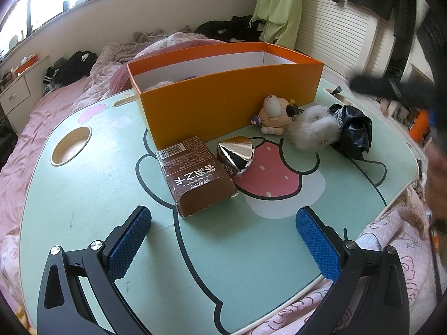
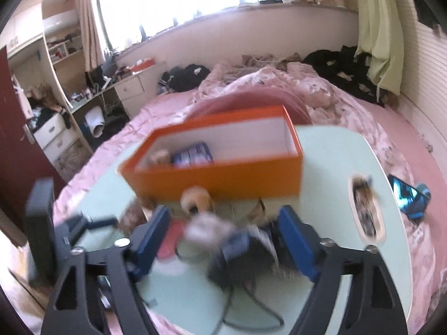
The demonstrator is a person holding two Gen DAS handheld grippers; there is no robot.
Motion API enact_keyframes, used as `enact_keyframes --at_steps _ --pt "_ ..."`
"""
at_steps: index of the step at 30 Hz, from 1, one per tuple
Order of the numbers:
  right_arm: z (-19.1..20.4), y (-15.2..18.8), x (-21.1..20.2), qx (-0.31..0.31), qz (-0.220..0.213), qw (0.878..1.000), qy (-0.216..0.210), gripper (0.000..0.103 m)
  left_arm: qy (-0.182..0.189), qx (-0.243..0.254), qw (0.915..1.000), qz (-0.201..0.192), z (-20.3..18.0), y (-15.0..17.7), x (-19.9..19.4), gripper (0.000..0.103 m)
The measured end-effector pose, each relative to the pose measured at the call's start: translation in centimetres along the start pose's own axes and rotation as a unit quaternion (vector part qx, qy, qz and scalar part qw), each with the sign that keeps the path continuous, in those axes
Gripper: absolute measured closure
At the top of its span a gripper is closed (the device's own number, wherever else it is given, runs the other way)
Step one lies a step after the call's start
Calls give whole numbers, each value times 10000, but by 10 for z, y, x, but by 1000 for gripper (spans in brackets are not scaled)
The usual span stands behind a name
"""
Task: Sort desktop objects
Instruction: 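Reach the right gripper into the orange box and grasp the blue box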
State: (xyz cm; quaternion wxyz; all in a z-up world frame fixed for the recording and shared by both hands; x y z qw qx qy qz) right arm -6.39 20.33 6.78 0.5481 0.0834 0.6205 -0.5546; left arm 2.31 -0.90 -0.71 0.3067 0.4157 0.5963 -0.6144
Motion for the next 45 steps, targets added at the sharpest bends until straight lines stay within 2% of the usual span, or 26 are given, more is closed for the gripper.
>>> enact_keyframes --at_steps 2,4,6,9,12,14,18,20,21,22,25,31,34,39,45 --pt "7 -26 6 -45 116 9998 -160 30 1 5 10000 0 0 0 0 0" --pt "18 -56 22 -95 419 9989 -176 33 2 5 10000 -1 0 0 0 0" --pt "30 -81 40 -252 674 9974 6 33 4 6 10000 -3 1 0 0 0" --pt "54 -107 78 -882 1292 9875 202 33 5 3 10000 -6 1 0 0 0" --pt "65 -118 124 -1280 2132 9682 292 33 6 0 10000 -11 0 -2 0 0" --pt "69 -122 147 -1411 2386 9597 475 33 6 0 10000 -18 0 -3 0 0" --pt "65 -122 180 -1335 3112 9403 344 33 10 -12 10000 -29 1 -3 0 0" --pt "68 -116 189 -1435 3255 9340 320 33 9 -15 10000 -37 2 -4 0 0" --pt "71 -112 194 -1559 3305 9297 459 32 7 -17 10000 -38 2 -4 0 0" --pt "74 -110 195 -1712 3201 9297 617 32 6 -21 10000 -33 1 -4 1 0" --pt "73 -111 195 -1614 3152 9329 653 37 8 -32 10000 -41 2 -3 1 0" --pt "63 -115 180 -1215 2619 9557 564 37 6 -35 10000 -47 1 -3 1 0" --pt "51 -124 153 -894 2066 9733 440 37 4 -34 10000 -50 1 -4 1 0" --pt "33 -131 98 -592 1195 9905 331 37 8 -35 10000 -49 1 -3 1 0" --pt "21 -113 26 -290 367 9989 -12 37 10 -33 10000 -51 1 -4 2 0"
Point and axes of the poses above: each gripper's, at about its wrist camera, not at the fingertips, and x roughly the way its jaws point, z to its left, y to its underside, the point moved 1 cm from there along x, roughly the way its jaws point, and after that the axes turned 12 degrees about z, right-handed, at the moved point
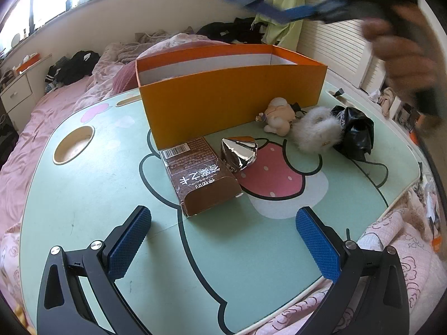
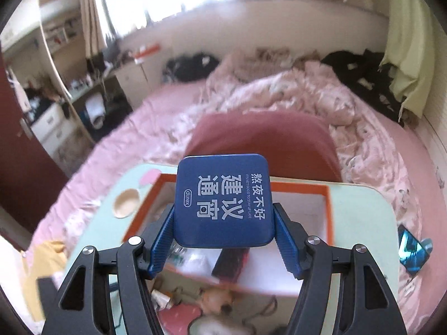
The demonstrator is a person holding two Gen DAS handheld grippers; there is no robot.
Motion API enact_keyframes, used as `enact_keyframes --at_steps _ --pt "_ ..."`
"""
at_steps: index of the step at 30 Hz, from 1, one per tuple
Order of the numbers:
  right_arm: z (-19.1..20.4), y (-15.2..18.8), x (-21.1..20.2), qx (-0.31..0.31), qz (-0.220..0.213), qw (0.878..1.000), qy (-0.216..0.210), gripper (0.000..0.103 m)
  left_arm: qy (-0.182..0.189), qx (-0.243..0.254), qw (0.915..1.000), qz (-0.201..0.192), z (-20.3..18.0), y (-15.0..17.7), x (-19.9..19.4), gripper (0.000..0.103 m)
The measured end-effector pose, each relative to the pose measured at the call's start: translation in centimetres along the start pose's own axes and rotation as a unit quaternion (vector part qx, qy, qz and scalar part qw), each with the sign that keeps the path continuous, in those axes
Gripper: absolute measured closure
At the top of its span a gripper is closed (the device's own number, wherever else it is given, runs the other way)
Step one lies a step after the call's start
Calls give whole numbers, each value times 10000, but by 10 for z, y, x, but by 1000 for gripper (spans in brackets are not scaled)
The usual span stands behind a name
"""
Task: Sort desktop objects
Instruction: 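Lift the blue box out and set it on the table, right gripper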
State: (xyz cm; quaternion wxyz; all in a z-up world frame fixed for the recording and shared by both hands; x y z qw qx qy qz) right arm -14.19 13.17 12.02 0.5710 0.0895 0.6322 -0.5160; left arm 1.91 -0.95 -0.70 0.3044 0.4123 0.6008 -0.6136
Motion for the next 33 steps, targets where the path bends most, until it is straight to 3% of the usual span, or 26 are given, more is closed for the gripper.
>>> enact_keyframes --at_steps 4,9,11,16,20,24,28,33 --pt "-10 43 -23 98 -133 9998 97 37 -4 1 10000 2 0 0 0 0" --pt "-41 89 -18 618 -65 9973 387 37 2 3 10000 1 0 0 0 0" --pt "-53 103 -9 864 43 9959 262 37 3 4 10000 1 0 -1 0 0" --pt "-57 116 18 997 307 9941 288 36 4 7 10000 -3 1 0 0 0" --pt "-35 119 26 587 326 9970 392 36 9 7 10000 -5 0 -1 1 0" --pt "-21 128 27 272 249 9977 571 28 8 7 10000 -2 0 -1 1 0" --pt "-20 145 8 221 -34 9982 550 12 8 8 10000 -2 0 -1 1 0" --pt "-24 181 -10 330 -178 9961 799 9 9 9 10000 -2 0 -1 1 0"
Point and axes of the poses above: each gripper's, at about its wrist camera, not at the fingertips, and x roughly the way its jaws point, z to its left, y to its underside, the point moved 1 cm from there along x, roughly the way its jaws point, and after that the axes turned 12 degrees about z, right-handed, at the moved point
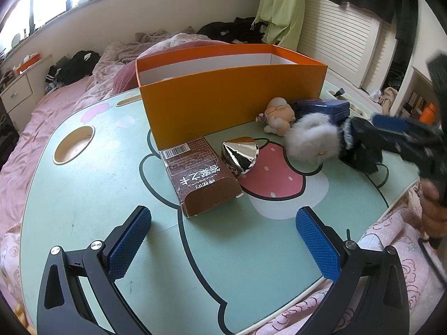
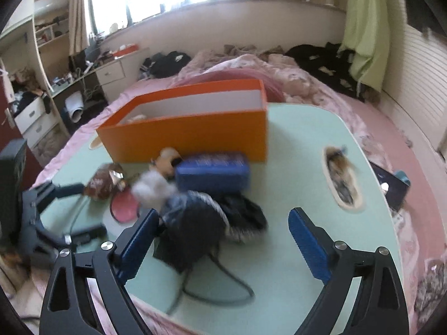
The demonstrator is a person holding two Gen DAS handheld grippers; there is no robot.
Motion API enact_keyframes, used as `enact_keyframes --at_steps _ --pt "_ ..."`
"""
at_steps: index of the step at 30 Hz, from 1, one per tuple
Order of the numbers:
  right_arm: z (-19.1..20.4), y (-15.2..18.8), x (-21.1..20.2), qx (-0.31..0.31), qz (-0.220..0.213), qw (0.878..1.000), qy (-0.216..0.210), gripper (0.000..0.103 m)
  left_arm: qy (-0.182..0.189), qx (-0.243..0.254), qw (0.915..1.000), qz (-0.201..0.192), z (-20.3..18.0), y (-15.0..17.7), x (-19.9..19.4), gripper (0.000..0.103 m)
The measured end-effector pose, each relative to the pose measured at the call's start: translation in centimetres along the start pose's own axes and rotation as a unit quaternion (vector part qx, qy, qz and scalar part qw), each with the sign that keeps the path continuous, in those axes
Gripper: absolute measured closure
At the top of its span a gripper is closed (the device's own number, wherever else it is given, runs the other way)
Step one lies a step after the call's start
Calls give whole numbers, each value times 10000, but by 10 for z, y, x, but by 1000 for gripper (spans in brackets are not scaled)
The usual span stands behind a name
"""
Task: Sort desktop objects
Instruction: 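Lift the blue box out and set it on the table, right gripper, then reach into the orange box and grasp the black block with the left gripper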
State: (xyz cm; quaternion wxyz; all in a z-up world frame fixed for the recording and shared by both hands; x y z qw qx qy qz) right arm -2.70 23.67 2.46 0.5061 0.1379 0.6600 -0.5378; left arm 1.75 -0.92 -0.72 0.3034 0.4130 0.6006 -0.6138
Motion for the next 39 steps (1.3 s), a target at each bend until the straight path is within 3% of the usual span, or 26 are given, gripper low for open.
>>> enact_keyframes --at_steps 4,8,39 --pt "-5 22 4 107 132 9998 -106 7 0 0 10000 0 0 0 0 0" --pt "16 29 17 -365 12 9973 630 0 -3 2 10000 3 1 0 1 0" --pt "16 28 23 -438 -55 9978 486 0 5 8 10000 2 2 -1 2 0"
Point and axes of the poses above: each gripper's, at about its wrist camera, not at the fingertips, and x roughly the way its jaws point, z to its left, y to its underside, the point moved 1 cm from there along x, roughly the way its jaws point, and after that the axes turned 12 degrees about z, right-handed, at the moved point
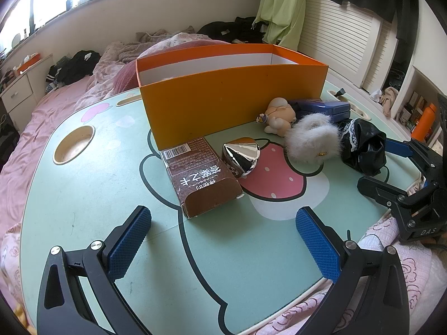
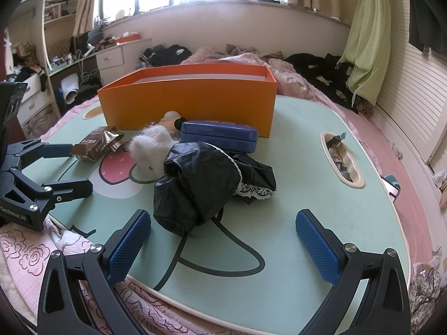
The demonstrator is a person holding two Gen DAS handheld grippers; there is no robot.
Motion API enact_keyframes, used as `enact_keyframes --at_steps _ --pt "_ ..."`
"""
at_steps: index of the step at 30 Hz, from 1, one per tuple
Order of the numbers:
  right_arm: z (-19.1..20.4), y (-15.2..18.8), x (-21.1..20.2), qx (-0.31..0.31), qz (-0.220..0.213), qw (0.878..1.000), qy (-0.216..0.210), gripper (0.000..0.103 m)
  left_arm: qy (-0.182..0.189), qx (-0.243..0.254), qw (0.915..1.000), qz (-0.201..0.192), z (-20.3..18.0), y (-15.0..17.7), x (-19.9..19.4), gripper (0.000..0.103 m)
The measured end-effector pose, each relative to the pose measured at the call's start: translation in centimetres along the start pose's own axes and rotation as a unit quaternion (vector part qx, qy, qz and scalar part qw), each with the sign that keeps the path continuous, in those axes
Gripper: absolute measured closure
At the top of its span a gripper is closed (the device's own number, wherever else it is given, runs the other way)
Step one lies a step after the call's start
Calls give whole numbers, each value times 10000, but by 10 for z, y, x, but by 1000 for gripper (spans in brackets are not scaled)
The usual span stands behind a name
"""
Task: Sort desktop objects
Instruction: 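Reach into the orange box and grasp the black block with the left gripper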
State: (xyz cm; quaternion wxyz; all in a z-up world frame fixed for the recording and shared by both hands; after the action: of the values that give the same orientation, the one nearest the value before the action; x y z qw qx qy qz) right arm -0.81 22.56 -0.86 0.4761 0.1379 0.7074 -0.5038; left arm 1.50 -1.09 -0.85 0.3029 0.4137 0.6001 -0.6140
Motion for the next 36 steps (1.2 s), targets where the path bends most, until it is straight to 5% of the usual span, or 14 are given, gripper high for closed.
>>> enact_keyframes --at_steps 11,14,19,25,32,36 --pt "0 1 1 3 -5 10000 -2 0 -18 -45 10000 16 1 -1 0 1" --pt "0 1 0 3 -3 10000 2 0 41 -173 9998 -129 5 -3 -11 19" --pt "0 2 0 2 -4 10000 2 0 712 -302 9960 -443 6 -46 -49 30" --pt "0 2 0 5 -7 10000 2 0 1451 -648 9861 485 10 -145 -16 66" --pt "3 -1 -3 21 -28 10000 8 0 861 -680 9810 1603 -11 -188 51 68" --pt "3 -4 -3 20 -31 10000 10 0 1034 -629 9794 1618 -18 -190 59 66"
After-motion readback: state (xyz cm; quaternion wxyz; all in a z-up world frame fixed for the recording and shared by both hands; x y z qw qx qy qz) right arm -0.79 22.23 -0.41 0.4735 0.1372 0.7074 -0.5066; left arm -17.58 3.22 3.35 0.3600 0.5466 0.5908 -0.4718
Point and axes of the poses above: each gripper's, at about its wrist camera, not at the fingertips, and x roughly the way its jaws point, z to its left, y to its underside, the point moved 1 cm from there along x, roughly the way its jaws point, and after that the axes turned 12 degrees about z, right-handed, at the moved point
